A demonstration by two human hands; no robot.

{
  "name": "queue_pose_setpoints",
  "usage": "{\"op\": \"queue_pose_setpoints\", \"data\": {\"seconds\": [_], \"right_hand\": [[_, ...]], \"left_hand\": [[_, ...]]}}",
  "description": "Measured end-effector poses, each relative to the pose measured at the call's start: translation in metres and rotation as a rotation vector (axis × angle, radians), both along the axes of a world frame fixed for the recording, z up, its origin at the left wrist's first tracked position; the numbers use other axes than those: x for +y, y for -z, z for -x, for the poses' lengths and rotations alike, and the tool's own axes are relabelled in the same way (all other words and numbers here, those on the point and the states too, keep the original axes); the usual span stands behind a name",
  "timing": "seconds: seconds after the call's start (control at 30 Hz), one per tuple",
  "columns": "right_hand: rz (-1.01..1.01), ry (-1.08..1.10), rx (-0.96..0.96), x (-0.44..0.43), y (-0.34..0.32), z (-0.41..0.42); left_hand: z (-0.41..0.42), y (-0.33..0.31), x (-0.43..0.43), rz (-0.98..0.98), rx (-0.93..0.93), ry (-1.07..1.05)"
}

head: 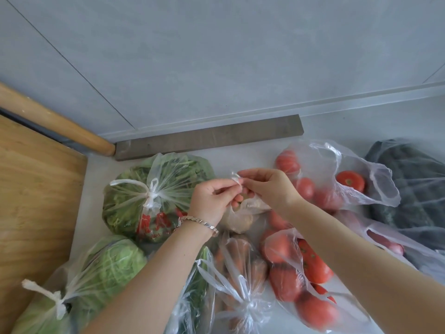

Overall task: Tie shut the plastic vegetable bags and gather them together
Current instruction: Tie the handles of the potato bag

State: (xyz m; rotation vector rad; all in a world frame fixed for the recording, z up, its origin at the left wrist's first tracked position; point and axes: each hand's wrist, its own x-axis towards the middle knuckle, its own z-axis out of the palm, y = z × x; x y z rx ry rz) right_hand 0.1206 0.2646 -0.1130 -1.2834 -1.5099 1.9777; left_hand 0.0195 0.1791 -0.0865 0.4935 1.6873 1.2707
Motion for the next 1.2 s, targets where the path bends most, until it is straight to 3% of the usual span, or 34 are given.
{"op": "queue_pose_setpoints", "data": {"seconds": [0.2,0.3,0.5,0.63,0.7,0.83,0.93,1.0,1.1,1.2], "right_hand": [[0.05,-0.048,0.073,-0.01,0.008,-0.01],[0.098,-0.131,0.161,-0.009,0.002,-0.014],[-0.094,-0.14,0.024,-0.006,0.002,-0.017],[0.013,0.018,-0.118,-0.001,0.025,-0.013],[0.021,0.091,-0.162,0.001,0.03,-0.01],[-0.288,0.011,-0.288,-0.003,0.028,-0.003],[-0.526,-0.184,-0.303,-0.008,0.022,-0.004],[-0.572,-0.331,-0.284,-0.009,0.017,-0.009],[-0.388,-0.42,-0.209,-0.01,0.013,-0.018],[-0.136,-0.312,0.022,-0.008,0.014,-0.025]], "left_hand": [[0.005,0.011,0.008,0.17,-0.203,-0.083],[0.005,0.011,0.01,0.172,-0.22,-0.048],[-0.002,0.011,0.007,0.123,-0.041,0.034],[0.002,0.018,0.002,0.208,0.481,0.265],[0.0,0.019,-0.003,0.186,0.472,0.357],[-0.005,0.024,-0.01,0.123,0.53,0.33],[0.0,0.028,-0.008,0.091,0.501,0.202],[0.003,0.028,-0.007,0.091,0.466,0.16],[0.005,0.03,-0.005,0.089,0.431,0.109],[0.004,0.031,-0.004,0.1,0.358,0.095]]}}
